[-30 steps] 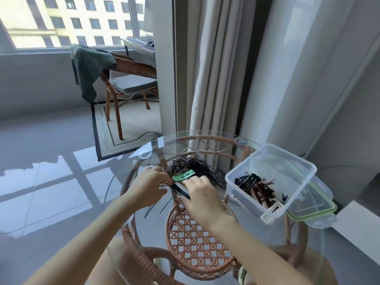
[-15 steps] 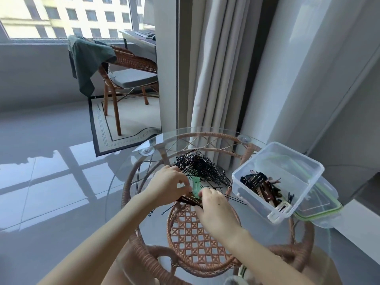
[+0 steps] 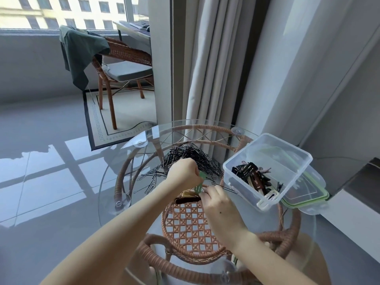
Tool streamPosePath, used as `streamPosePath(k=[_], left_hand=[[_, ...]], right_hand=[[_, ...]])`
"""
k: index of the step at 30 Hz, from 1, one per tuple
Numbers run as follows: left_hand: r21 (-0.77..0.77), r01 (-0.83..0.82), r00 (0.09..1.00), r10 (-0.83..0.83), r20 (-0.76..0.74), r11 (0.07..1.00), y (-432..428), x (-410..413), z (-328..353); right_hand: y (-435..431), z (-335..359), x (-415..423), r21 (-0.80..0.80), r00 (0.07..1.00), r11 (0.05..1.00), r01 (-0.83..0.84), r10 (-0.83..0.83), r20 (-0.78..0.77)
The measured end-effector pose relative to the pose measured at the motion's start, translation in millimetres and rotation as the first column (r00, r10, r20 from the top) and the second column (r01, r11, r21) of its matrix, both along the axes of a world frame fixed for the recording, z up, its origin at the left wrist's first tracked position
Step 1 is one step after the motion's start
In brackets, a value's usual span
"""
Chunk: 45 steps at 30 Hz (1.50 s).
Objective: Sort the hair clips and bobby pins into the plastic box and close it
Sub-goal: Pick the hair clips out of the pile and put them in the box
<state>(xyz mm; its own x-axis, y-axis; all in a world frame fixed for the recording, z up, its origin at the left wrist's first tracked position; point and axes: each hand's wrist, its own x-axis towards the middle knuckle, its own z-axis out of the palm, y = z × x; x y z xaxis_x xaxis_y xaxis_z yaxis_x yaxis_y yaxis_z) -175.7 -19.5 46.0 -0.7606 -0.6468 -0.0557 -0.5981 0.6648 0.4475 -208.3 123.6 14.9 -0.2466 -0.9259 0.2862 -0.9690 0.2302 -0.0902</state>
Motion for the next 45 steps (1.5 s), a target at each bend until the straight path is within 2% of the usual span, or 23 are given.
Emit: streamPosePath(k=[2,5,7,12,15,18,22,25,27,29,31,33,37,39,43,45], left_hand=[[0.044,-0.008,0.999,0.01,-0.044,0.999,0.7,-5.8,6.0],[0.121,-0.058,0.981,0.079,-0.177,0.991,-5.6,-3.4,18.7],[0.176,-0.086,0.963,0.127,-0.236,0.981,-10.8,5.4,27.5],[0.235,-0.118,0.924,0.194,-0.331,0.965,-19.4,38.1,39.0],[0.177,-0.143,0.925,0.195,-0.326,0.974,-17.9,53.7,39.4],[0.202,-0.143,0.928,0.202,-0.311,0.969,-15.3,64.8,36.3],[0.236,-0.144,0.921,0.217,-0.324,0.961,-13.8,73.0,33.0],[0.275,-0.14,0.908,0.234,-0.347,0.951,-13.0,72.2,35.9],[0.305,-0.134,0.901,0.244,-0.36,0.943,-12.4,69.8,38.7],[0.342,-0.124,0.889,0.258,-0.379,0.931,-12.1,66.9,41.5],[0.369,-0.112,0.876,0.267,-0.402,0.923,-11.0,62.3,44.0],[0.382,-0.075,0.876,0.244,-0.416,0.921,-6.4,52.2,46.9],[0.372,0.031,0.872,0.157,-0.463,0.928,17.9,4.6,56.7],[0.346,0.088,0.887,0.085,-0.454,0.934,31.5,-23.0,62.7],[0.411,0.182,0.949,-0.051,-0.31,0.893,39.4,-54.6,72.2],[0.403,0.159,0.95,-0.028,-0.311,0.901,26.1,-54.7,75.7]], right_hand=[[2.6,2.0,-4.5,0.017,1.0,1.0,-0.015,0.015,-0.005],[2.7,5.0,-13.9,0.005,0.978,1.0,-0.027,0.025,0.207],[1.8,5.4,-17.8,-0.019,0.959,1.0,-0.02,0.025,0.284],[-0.7,4.2,-19.9,0.032,0.939,0.999,-0.039,0.025,0.344],[-3.4,7.2,-20.3,0.061,0.947,0.997,-0.044,0.023,0.32],[-5.9,13.1,-18.3,0.068,0.958,0.997,-0.042,0.021,0.287],[-5.7,21.4,-19.7,0.121,0.935,0.993,0.005,-0.048,0.35],[-4.0,27.4,-22.4,0.204,0.886,0.977,0.056,-0.143,0.442],[-1.8,32.6,-22.9,0.224,0.803,0.971,0.083,-0.198,0.563],[2.9,41.9,-24.7,0.195,0.722,0.974,0.114,-0.216,0.658],[11.9,56.3,-33.4,0.134,0.678,0.979,0.151,-0.201,0.707],[25.4,72.8,-50.2,0.036,0.684,0.97,0.239,-0.194,0.703],[49.9,97.0,-96.2,-0.169,0.76,0.877,0.45,-0.277,0.588],[49.9,100.2,-106.6,-0.108,0.797,0.88,0.463,-0.361,0.484],[41.8,103.0,-106.6,0.228,0.851,0.903,0.364,-0.422,0.311],[38.4,107.7,-102.4,0.209,0.884,0.912,0.352,-0.397,0.246]])
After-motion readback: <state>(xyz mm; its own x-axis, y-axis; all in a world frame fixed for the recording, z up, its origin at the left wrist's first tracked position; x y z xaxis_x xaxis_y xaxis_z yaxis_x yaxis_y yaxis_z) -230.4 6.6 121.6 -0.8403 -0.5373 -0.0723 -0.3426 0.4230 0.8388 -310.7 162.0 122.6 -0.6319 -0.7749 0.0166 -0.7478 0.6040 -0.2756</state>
